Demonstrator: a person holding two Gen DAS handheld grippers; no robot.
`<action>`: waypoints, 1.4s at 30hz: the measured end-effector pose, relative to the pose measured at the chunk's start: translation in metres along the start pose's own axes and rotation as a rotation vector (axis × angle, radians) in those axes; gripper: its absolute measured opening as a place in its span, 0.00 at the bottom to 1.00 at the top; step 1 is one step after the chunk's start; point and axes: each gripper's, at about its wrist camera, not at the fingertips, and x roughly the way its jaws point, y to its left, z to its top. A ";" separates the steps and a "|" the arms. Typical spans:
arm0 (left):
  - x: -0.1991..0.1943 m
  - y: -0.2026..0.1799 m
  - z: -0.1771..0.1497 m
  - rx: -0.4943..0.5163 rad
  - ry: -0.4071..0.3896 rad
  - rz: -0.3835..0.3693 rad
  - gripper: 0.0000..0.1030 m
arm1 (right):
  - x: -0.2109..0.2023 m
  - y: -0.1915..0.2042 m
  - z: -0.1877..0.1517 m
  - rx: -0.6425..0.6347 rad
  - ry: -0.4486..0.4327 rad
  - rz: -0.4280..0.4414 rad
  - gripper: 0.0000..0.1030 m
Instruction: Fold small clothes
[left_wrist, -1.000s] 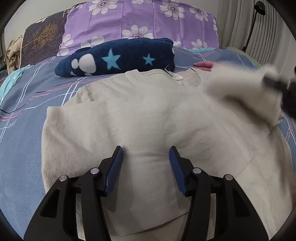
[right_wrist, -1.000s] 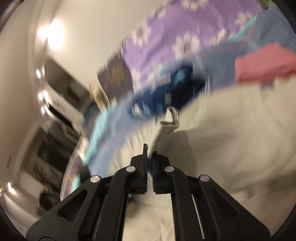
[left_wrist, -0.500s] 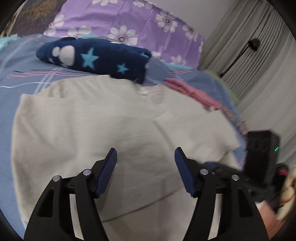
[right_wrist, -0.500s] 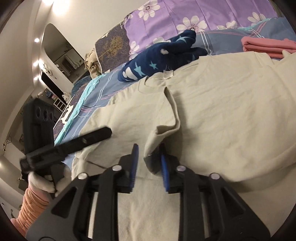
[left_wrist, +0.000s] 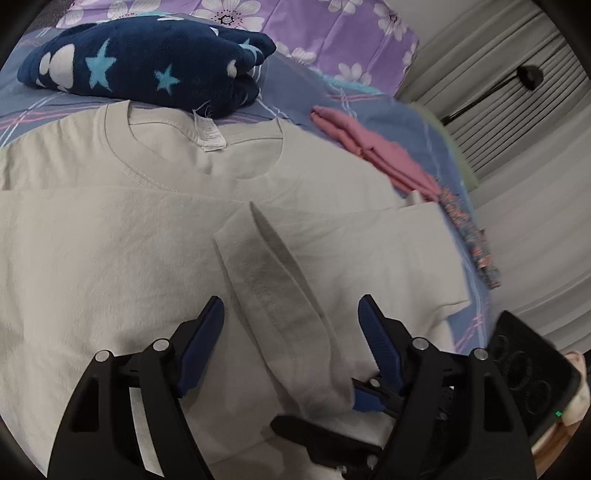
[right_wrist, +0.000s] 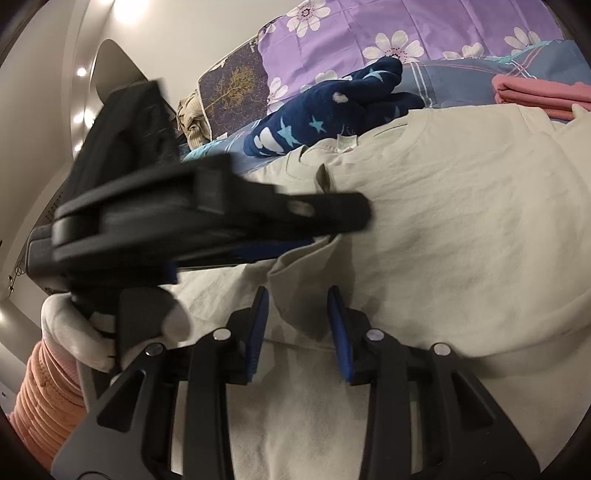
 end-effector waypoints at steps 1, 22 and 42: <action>0.001 -0.002 0.001 0.008 -0.002 0.016 0.73 | 0.000 0.001 0.000 -0.006 0.003 0.002 0.37; -0.117 -0.029 0.031 0.165 -0.234 0.039 0.04 | -0.024 -0.023 0.002 0.101 -0.022 -0.136 0.32; -0.072 -0.008 -0.003 0.183 -0.180 0.045 0.04 | -0.086 -0.054 -0.012 0.054 -0.093 -0.180 0.42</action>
